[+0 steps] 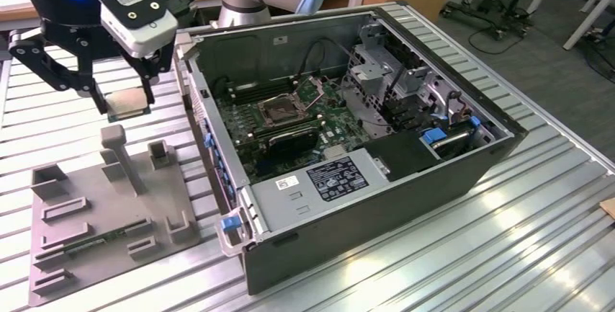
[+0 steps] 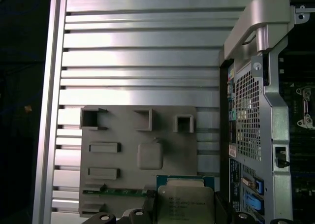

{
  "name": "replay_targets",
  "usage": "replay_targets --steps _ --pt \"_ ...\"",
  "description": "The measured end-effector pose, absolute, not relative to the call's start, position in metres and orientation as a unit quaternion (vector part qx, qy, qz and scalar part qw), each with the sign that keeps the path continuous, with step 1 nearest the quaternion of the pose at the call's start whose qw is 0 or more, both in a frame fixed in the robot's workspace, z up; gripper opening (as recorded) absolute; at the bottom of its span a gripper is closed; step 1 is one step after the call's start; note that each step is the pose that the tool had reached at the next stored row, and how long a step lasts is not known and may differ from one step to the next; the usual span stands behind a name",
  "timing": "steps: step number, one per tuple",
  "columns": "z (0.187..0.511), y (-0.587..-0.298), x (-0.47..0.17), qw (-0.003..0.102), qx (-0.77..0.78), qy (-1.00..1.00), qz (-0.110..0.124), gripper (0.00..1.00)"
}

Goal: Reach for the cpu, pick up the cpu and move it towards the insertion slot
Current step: 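Pick up the cpu and move it towards the insertion slot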

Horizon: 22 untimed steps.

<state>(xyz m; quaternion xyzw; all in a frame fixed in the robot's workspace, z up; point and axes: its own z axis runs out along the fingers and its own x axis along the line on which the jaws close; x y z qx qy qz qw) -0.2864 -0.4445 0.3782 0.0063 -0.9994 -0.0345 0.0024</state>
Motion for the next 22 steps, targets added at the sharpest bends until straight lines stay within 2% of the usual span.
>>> replay_targets --steps 22 --pt "0.377 -0.444 -0.246 0.002 0.006 -0.999 -0.035 0.54"
